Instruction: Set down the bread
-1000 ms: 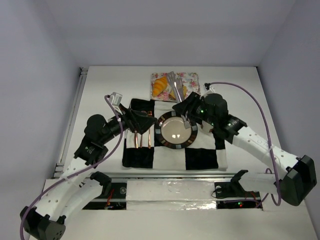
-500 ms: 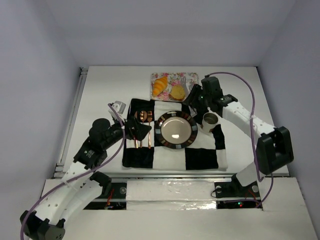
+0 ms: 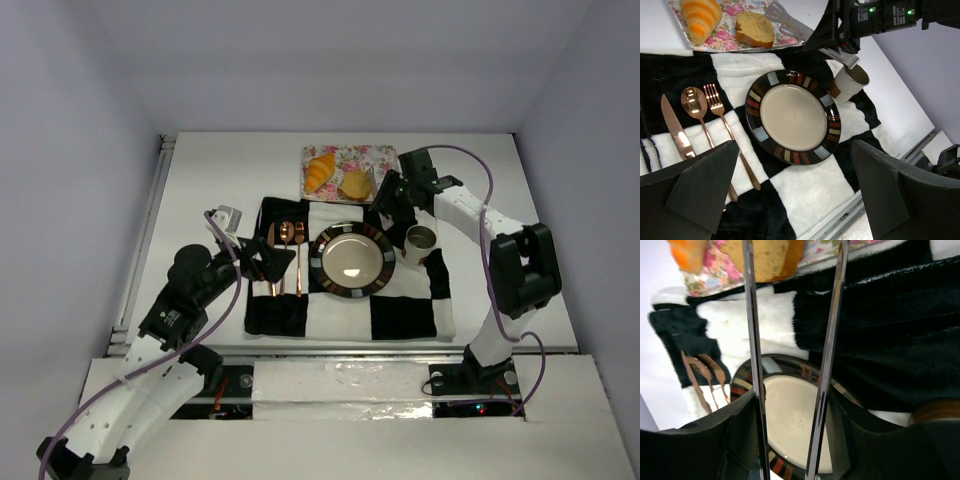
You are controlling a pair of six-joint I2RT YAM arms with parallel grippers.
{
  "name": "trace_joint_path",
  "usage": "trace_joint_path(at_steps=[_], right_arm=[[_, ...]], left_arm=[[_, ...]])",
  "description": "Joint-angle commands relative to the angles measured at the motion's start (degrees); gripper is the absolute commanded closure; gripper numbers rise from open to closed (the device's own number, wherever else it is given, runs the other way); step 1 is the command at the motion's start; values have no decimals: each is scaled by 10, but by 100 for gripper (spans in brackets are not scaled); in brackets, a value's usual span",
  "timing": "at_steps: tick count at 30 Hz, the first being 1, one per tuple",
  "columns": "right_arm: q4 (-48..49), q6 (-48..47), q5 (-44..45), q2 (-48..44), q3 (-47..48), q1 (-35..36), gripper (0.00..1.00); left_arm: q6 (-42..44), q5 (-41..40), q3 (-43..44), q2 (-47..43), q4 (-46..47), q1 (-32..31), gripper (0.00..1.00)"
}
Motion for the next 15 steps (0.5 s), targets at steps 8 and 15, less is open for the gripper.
trace_joint_path(at_steps=[8,15], right_arm=[[43,3,-54,19,9,-3,59],[58,0,-60,-18,-11,-3,76]], left_arm=[[7,-4,5,-3,14,-2,4],[7,-6,6,4,14,-2,5]])
